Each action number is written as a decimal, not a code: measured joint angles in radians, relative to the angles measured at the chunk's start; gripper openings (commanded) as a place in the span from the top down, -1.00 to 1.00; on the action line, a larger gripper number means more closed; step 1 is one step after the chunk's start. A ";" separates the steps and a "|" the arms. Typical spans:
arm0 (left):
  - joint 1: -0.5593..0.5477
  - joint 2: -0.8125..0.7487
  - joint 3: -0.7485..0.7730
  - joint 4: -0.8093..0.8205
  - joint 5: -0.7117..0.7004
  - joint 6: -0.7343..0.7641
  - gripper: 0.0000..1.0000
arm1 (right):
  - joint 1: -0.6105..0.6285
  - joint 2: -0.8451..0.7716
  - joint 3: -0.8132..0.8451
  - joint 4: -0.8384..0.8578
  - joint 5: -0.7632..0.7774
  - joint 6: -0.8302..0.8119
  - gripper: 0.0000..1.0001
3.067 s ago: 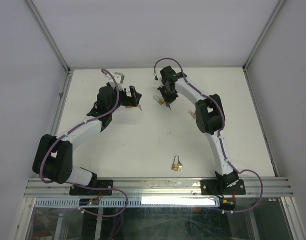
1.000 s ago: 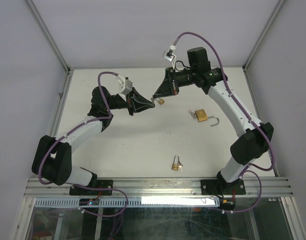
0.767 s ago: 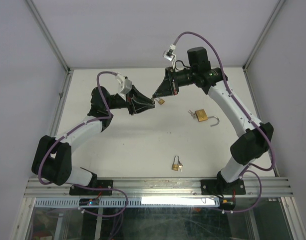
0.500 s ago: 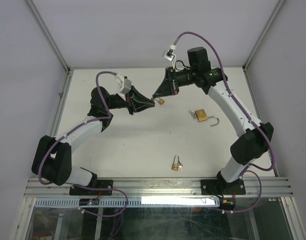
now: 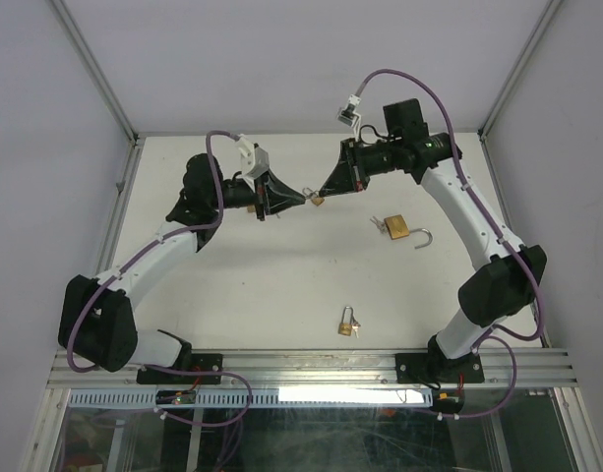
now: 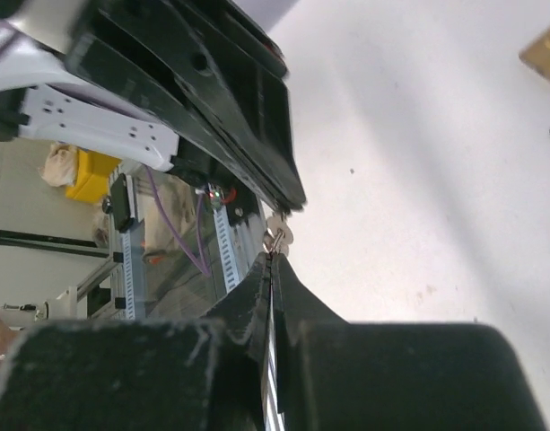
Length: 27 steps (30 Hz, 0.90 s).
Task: Unlock with the key
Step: Pick up the key from the center of the board.
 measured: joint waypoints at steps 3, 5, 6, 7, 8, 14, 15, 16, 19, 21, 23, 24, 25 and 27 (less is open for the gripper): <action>-0.014 -0.007 0.078 -0.225 -0.044 0.146 1.00 | -0.002 0.010 0.010 -0.122 0.042 -0.080 1.00; -0.032 -0.010 0.126 -0.377 -0.076 0.241 1.00 | 0.005 0.020 0.011 -0.163 0.047 -0.113 1.00; -0.042 -0.011 0.146 -0.445 -0.101 0.285 1.00 | 0.010 0.024 0.010 -0.179 0.050 -0.124 1.00; -0.050 -0.011 0.162 -0.497 -0.119 0.319 1.00 | 0.014 0.026 0.007 -0.189 0.055 -0.134 1.00; -0.060 -0.011 0.178 -0.555 -0.141 0.360 1.00 | 0.016 0.026 0.002 -0.192 0.060 -0.140 1.00; -0.103 -0.011 0.214 -0.760 -0.218 0.500 1.00 | 0.022 0.026 -0.047 -0.140 0.048 -0.128 1.00; -0.104 -0.011 0.216 -0.772 -0.219 0.503 1.00 | 0.024 0.026 -0.059 -0.129 0.046 -0.121 0.99; -0.104 -0.011 0.216 -0.784 -0.219 0.504 1.00 | 0.024 0.026 -0.072 -0.117 0.044 -0.118 0.81; -0.104 -0.011 0.222 -0.801 -0.224 0.506 1.00 | 0.018 0.024 -0.090 -0.108 0.045 -0.112 0.28; -0.104 -0.011 0.233 -0.822 -0.232 0.524 1.00 | 0.003 0.010 -0.108 -0.101 0.058 -0.117 0.12; -0.104 -0.011 0.243 -0.840 -0.244 0.547 1.00 | -0.019 -0.023 -0.137 -0.071 0.098 -0.111 0.07; -0.104 -0.011 0.246 -0.846 -0.248 0.558 1.00 | -0.028 -0.051 -0.168 -0.036 0.122 -0.106 0.06; -0.104 -0.011 0.247 -0.850 -0.248 0.567 1.00 | -0.035 -0.087 -0.216 0.024 0.144 -0.096 0.01; -0.105 -0.011 0.250 -0.861 -0.244 0.580 1.00 | -0.033 -0.171 -0.337 0.166 0.167 -0.081 -0.15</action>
